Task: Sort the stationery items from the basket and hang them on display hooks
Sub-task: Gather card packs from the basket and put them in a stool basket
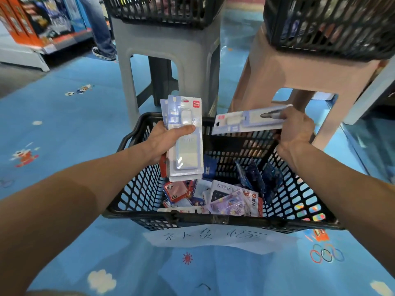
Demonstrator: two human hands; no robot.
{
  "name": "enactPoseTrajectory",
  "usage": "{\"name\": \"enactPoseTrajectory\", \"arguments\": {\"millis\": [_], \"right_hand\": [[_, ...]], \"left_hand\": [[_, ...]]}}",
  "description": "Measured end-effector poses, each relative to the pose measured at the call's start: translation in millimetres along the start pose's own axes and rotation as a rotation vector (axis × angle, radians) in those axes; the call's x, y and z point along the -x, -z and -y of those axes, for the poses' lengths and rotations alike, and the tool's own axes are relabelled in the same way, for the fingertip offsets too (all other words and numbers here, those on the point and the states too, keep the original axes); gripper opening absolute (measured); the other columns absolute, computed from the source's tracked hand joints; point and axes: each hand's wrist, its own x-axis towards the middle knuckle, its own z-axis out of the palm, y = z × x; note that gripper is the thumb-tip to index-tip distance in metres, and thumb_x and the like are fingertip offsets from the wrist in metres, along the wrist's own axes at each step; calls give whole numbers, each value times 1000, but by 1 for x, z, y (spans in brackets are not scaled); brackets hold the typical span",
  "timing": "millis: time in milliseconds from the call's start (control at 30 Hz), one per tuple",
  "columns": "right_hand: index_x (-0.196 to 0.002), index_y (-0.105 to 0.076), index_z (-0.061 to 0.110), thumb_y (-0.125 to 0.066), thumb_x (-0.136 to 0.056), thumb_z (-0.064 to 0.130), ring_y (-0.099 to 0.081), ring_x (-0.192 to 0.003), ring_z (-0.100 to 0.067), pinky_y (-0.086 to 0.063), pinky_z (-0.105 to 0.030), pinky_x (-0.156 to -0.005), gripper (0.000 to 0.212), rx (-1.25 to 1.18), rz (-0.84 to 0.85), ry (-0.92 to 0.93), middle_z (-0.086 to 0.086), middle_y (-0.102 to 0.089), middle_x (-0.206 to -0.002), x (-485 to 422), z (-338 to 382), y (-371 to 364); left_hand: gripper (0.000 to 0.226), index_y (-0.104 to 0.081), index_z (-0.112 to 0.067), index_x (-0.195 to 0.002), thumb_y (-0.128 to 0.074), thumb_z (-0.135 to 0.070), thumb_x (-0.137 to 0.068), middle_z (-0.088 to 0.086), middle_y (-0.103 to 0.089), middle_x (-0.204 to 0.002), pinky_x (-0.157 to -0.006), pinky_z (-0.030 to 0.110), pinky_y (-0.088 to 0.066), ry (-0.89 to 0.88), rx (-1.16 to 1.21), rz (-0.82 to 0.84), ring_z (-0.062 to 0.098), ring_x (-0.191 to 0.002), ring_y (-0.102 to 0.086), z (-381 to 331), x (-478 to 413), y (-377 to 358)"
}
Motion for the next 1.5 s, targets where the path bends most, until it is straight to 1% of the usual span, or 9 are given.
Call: {"name": "enactPoseTrajectory", "arguments": {"millis": [233,500,667,800,933,1033,1200,1367,1500], "right_hand": [[-123,-61,7,-66,-86,4,-74,-78,-28,-51,-25,-50,37,-196,418,-276,-14,-76,-103,24,-9,-7],[-111,-68,15,-73,-84,16,-73,-64,-23,-43,-23,-45,28,293,771,-242,-9,-77,-83,59,-21,-23],[-91,-74,18,-76,-84,31,-57,-49,-4,-36,-17,-42,15,508,824,-48,9,-67,-64,62,-24,-29],[-93,-80,24,-77,-75,68,-66,-68,-1,-47,-16,-60,47,706,976,-20,12,-74,-81,60,-16,-26],[-120,-73,21,-50,-58,100,-66,-114,-22,-47,-46,-108,103,503,717,-138,1,-73,-120,53,-1,-29],[-144,-58,26,-43,-75,94,-60,-130,-27,-45,-50,-112,98,251,690,-284,-5,-62,-143,53,-2,-39],[-100,-79,18,-42,-103,57,-74,-81,-24,-60,-30,-70,54,-51,879,-394,-11,-76,-97,65,-11,-56],[-121,-69,14,-43,-104,56,-73,-92,-25,-61,-34,-83,52,-53,983,-442,-14,-76,-110,59,-7,-60],[-125,-68,9,-58,-99,43,-70,-106,-31,-50,-46,-107,44,164,928,-310,-18,-73,-119,56,3,-69]], "left_hand": [[48,-72,-18,-119,-88,-38,-79,3,-80,-106,-95,52,-59,104,172,-35,25,-96,-78,-5,7,-14],[104,-59,-19,-140,-66,-83,-59,8,-74,-125,-106,55,-52,171,266,74,30,-112,-72,-26,23,-32],[80,-66,-18,-135,-72,-70,-75,12,-74,-123,-100,54,-56,169,323,107,33,-111,-73,-29,29,-43],[52,-68,-13,-132,-72,-44,-91,19,-74,-120,-99,59,-55,184,362,75,40,-110,-71,-33,31,-51],[62,-65,-11,-135,-75,-42,-83,21,-72,-123,-102,61,-52,170,386,60,44,-116,-68,-36,33,-59],[68,-66,-12,-134,-76,-45,-75,21,-71,-126,-104,62,-50,142,435,70,45,-121,-64,-41,31,-64],[56,-61,-4,-138,-64,-34,-91,23,-68,-120,-96,55,-56,130,598,81,41,-104,-67,-46,30,-75],[30,-68,-8,-113,-57,-29,-95,17,-73,-91,-69,39,-61,131,648,164,31,-76,-72,-53,30,-70],[42,-63,-3,-129,-57,-27,-95,23,-63,-109,-100,52,-54,151,568,154,37,-97,-62,-59,26,-63]]}}
